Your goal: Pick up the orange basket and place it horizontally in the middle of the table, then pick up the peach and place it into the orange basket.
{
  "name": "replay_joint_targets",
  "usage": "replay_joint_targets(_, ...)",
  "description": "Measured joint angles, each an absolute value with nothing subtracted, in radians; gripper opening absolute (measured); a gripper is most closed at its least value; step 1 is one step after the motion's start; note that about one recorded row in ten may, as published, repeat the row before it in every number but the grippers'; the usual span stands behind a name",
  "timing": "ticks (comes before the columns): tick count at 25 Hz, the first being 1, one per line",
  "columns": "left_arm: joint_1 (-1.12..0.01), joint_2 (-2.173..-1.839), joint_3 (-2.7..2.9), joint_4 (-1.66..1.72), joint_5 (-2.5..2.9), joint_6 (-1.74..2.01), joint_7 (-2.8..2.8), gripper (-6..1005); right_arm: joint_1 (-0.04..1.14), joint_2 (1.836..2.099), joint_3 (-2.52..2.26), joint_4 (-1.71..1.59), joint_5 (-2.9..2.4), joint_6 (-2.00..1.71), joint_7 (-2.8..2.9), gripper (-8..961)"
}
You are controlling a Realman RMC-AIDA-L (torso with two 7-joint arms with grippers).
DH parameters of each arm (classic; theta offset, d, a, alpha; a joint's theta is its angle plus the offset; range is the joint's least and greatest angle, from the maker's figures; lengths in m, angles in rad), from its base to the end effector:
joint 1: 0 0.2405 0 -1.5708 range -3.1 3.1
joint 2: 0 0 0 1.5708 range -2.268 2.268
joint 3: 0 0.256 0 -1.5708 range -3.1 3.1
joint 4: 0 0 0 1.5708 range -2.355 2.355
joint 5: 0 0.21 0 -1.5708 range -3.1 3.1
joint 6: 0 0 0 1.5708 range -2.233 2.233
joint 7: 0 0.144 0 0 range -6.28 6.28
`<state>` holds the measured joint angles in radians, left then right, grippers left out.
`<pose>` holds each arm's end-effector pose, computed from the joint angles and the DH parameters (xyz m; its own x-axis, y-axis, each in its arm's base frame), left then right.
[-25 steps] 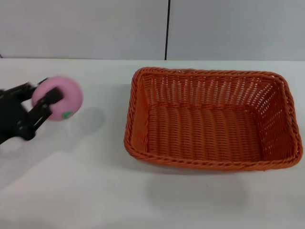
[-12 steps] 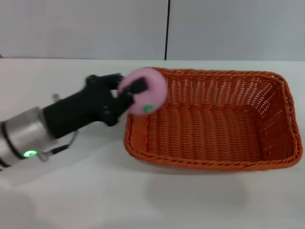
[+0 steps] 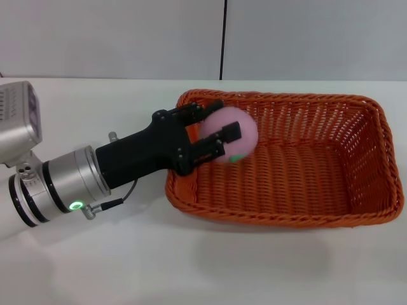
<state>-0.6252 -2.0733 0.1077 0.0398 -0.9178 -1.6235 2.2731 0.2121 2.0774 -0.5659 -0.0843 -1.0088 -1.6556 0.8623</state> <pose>-0.2311 0.2963 -0.0617 0.5528 0.2162 0.8048 0.4314 -0.9005 -0.0544 0.3561 0.2324 0.0354 0.2414 0.1365 -0.9608 -0.9145 -0.2991 -0.2723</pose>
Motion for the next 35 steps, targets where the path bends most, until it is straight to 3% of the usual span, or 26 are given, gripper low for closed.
replay_joint_targets(4,-0.629,-2.073,0.108,0.039,-0.905,-1.621,2.267,535,0.219,2.076,-0.565,-0.085,-1.009,-1.644,0.862,611)
replay_joint_targets(12,-0.603,-2.066,0.058,0.072,-0.902,-1.615,2.267,818,0.231,2.075,-0.565,-0.09,-1.009,-1.623,0.862,610)
replay_joint_targets(18,-0.527,-2.063,-0.118,0.154,-0.903,-1.604,2.29,818,0.224,2.074,-0.563,-0.097,-1.008,-1.623,0.861,610)
replay_joint_targets(30,-0.242,-2.065,-0.782,0.042,-0.906,-1.597,2.617,817,0.233,2.075,-0.481,-0.104,-1.003,-1.614,0.782,611)
replay_joint_targets(35,-0.214,-2.066,-0.793,0.036,-0.904,-1.597,2.62,816,0.251,2.079,-0.444,-0.086,-1.002,-1.613,0.718,610)
